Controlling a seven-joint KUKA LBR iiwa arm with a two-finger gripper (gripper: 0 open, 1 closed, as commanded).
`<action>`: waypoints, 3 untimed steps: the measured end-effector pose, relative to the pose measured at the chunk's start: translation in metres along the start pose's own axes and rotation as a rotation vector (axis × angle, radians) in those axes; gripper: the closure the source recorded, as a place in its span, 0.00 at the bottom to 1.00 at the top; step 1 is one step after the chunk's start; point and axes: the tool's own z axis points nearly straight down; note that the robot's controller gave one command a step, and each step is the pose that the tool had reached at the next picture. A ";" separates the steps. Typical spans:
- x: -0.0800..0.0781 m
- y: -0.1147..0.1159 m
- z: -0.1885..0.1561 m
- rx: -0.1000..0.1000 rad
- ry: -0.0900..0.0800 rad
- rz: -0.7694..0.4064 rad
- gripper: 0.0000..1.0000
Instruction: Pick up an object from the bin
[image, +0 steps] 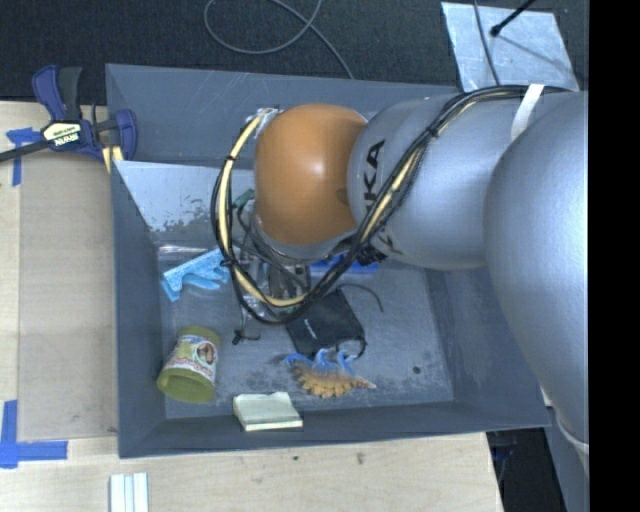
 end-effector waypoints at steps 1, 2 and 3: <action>-0.002 -0.001 -0.005 -0.002 -0.008 0.002 0.00; -0.038 0.024 0.045 -0.003 -0.011 -0.122 0.00; -0.050 0.027 0.044 -0.001 -0.007 -0.155 0.00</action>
Offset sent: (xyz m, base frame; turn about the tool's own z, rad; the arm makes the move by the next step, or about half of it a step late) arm 0.0594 0.0417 -0.0888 -0.2125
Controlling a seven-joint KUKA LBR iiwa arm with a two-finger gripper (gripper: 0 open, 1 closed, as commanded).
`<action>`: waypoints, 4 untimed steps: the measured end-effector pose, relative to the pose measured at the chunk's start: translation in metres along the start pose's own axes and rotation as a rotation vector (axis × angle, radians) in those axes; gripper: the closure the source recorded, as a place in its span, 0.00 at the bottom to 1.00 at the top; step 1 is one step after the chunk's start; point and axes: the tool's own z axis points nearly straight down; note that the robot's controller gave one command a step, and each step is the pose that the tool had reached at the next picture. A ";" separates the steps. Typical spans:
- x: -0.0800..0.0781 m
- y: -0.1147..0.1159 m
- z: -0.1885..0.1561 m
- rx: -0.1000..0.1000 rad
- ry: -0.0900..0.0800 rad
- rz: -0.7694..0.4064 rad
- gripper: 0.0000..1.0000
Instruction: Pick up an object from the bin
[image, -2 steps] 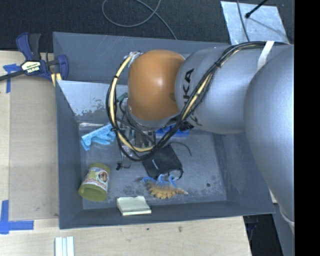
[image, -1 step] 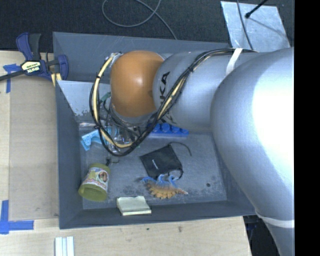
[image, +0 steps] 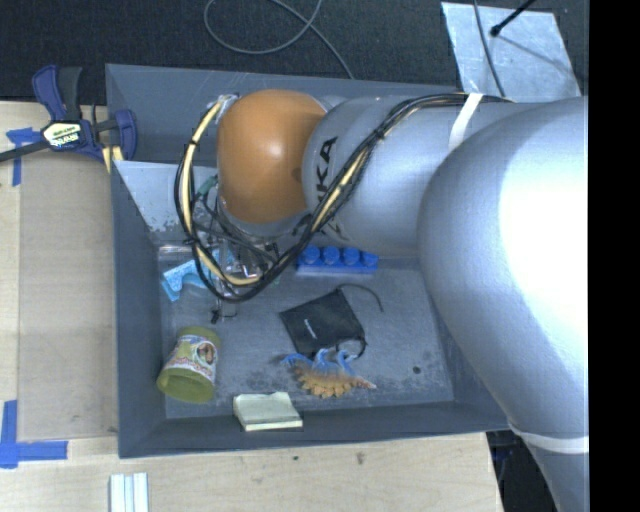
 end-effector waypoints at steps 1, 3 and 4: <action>-0.020 0.030 -0.006 -0.002 -0.009 -0.004 0.00; -0.020 0.018 0.043 -0.003 -0.010 0.124 1.00; -0.020 0.018 0.043 -0.003 -0.010 0.124 1.00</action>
Offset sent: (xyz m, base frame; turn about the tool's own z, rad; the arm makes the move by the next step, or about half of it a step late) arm 0.0158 0.0169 -0.0441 -0.0825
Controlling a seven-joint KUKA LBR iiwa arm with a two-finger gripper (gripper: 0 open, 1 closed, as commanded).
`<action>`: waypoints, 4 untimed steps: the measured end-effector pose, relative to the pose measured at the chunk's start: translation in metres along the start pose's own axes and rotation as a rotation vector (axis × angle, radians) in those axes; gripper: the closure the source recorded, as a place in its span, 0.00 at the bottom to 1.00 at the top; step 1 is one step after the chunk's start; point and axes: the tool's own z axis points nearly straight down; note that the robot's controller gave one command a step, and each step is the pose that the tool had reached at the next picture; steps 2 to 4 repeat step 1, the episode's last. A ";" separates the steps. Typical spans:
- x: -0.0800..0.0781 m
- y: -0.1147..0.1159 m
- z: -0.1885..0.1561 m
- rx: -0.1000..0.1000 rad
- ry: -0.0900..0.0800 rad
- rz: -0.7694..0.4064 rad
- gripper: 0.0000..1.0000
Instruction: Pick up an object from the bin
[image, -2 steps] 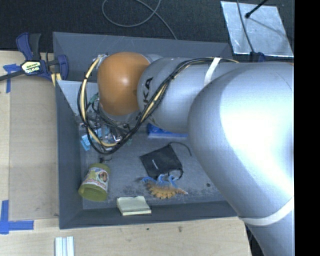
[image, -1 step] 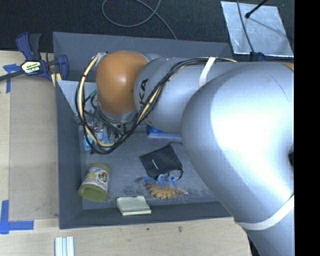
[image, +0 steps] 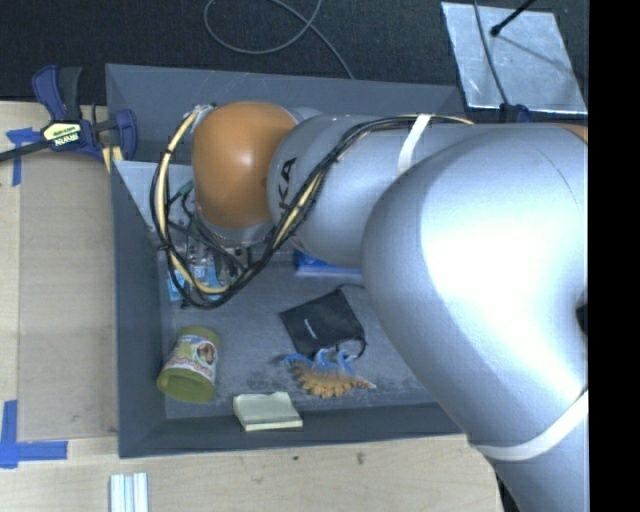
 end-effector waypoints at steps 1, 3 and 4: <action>-0.003 0.000 -0.076 -0.002 -0.006 0.000 1.00; -0.003 0.000 -0.076 -0.002 -0.006 0.000 1.00; -0.003 0.000 -0.076 -0.002 -0.006 0.000 1.00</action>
Offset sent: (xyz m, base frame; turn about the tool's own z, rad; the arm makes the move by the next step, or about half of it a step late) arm 0.0000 -0.0001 0.0866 0.0000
